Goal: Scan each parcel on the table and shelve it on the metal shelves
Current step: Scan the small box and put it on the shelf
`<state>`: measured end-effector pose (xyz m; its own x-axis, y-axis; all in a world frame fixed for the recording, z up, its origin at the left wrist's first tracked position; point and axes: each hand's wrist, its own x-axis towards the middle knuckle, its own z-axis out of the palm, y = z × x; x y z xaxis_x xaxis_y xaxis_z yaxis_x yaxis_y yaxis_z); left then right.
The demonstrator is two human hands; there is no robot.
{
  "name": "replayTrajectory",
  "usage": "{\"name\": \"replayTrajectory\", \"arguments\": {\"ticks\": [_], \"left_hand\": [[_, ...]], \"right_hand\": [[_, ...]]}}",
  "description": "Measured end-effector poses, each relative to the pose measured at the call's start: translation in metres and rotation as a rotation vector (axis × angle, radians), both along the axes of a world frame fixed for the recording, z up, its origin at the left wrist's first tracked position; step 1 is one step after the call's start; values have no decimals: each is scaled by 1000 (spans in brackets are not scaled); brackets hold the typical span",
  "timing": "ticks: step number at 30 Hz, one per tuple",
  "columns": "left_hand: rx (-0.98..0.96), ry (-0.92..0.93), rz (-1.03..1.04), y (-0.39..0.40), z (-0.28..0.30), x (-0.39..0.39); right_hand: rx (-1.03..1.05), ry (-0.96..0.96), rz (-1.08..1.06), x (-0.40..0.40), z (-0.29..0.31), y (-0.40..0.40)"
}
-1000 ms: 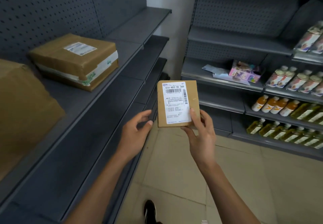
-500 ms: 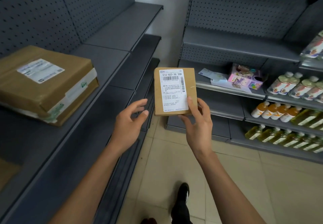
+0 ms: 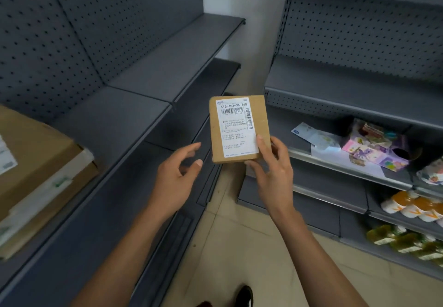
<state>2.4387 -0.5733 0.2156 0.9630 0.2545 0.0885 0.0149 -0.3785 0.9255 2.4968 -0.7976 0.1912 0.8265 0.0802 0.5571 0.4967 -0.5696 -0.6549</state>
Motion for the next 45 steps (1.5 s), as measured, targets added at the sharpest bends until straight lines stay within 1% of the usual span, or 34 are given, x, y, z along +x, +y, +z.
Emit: {"name": "replayTrajectory", "arguments": {"ticks": [5,10,15,20,24,27,34,40,43,45], "left_hand": [[4,-36,133,17,3,25],[-90,-83,297,58,9,47],[-79,-128,405,97,7,71],[-91,-99,485,122,0,85],[-71,-95,565,127,-3,88],[-45,-85,631,131,-5,96],[-37,-46,868,143,-11,123],[68,-17,1033,149,-17,145],[117,-9,1091,147,-17,152],[111,-9,1127,145,-16,156]], "right_hand": [[-13,14,153,66,1,32],[-21,-12,309,123,0,96],[-68,-37,414,171,2,161],[-70,-40,534,199,4,213],[-72,32,627,215,5,245],[-122,60,688,233,6,266],[-204,141,864,283,9,308],[-262,122,990,317,2,338],[-307,153,1053,324,-2,348],[-327,174,1088,326,-2,352]]}}
